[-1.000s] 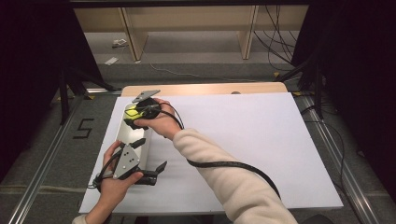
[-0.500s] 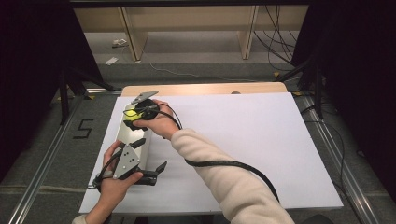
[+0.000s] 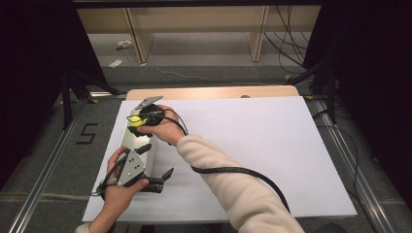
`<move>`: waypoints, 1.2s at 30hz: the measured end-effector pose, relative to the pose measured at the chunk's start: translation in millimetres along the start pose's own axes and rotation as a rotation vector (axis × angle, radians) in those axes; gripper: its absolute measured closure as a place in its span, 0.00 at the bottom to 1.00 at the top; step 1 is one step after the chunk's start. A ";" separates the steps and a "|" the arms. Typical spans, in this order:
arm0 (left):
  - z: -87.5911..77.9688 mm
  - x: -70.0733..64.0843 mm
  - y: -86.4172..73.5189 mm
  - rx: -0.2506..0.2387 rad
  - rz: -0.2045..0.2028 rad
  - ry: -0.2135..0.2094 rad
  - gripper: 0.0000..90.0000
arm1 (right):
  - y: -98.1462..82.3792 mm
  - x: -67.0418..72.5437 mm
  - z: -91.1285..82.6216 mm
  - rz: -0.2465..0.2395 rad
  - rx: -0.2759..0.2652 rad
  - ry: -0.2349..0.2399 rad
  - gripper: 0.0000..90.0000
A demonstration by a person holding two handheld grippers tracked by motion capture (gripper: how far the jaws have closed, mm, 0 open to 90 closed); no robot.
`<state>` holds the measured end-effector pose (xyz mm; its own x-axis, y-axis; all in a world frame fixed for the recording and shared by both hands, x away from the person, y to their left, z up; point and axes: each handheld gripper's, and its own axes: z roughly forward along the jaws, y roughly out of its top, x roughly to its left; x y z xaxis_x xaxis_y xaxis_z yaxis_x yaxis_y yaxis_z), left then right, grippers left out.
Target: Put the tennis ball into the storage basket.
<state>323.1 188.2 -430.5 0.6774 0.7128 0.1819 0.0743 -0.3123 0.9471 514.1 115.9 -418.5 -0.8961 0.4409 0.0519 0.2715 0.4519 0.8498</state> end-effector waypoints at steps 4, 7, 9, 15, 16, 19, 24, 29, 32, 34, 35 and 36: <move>0.0 0.1 -0.1 0.000 -0.001 0.000 0.00 | -0.5 -0.2 0.7 -0.001 0.002 -0.001 0.29; 0.0 0.1 -0.1 0.000 -0.001 0.000 0.00 | -0.9 0.2 1.5 0.000 0.005 0.004 0.28; 0.0 0.1 -0.1 0.000 0.000 0.000 0.00 | -1.2 0.6 1.9 0.000 0.007 0.011 0.27; 0.1 0.0 -0.2 0.002 0.000 -0.001 0.00 | -1.2 0.5 0.6 0.006 -0.001 0.011 0.20; 0.1 -0.1 -0.2 0.002 0.000 -0.001 0.00 | -1.2 0.5 0.6 0.006 -0.001 0.011 0.20; 0.2 -0.1 -0.1 0.002 0.000 -0.001 0.00 | -1.5 0.4 -1.7 0.011 -0.004 0.012 0.20; 0.4 -0.4 -0.2 0.002 0.000 -0.001 0.00 | -0.3 1.2 -5.9 0.007 -0.014 0.012 0.20; 0.1 -0.1 -0.2 0.002 0.002 0.000 0.00 | 1.0 0.8 -11.9 0.004 -0.023 0.011 0.19; 0.2 -0.4 -0.2 0.001 -0.001 0.000 0.00 | 0.3 0.5 -16.5 0.003 -0.026 0.008 0.19; 0.3 -0.3 -0.2 0.002 0.002 0.000 0.00 | -0.4 -0.5 -20.4 0.001 -0.032 0.004 0.19; 0.4 -0.3 -0.2 0.002 0.002 0.000 0.00 | -0.8 -0.9 -22.3 0.005 -0.033 0.003 0.19; 0.4 -0.3 -0.2 0.003 0.002 0.000 0.00 | -1.2 -1.7 -24.0 0.003 -0.035 0.000 0.19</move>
<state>323.1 187.7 -430.9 0.6777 0.7121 0.1835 0.0750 -0.3152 0.9461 506.9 96.0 -407.0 -0.8952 0.4424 0.0540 0.2614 0.4231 0.8675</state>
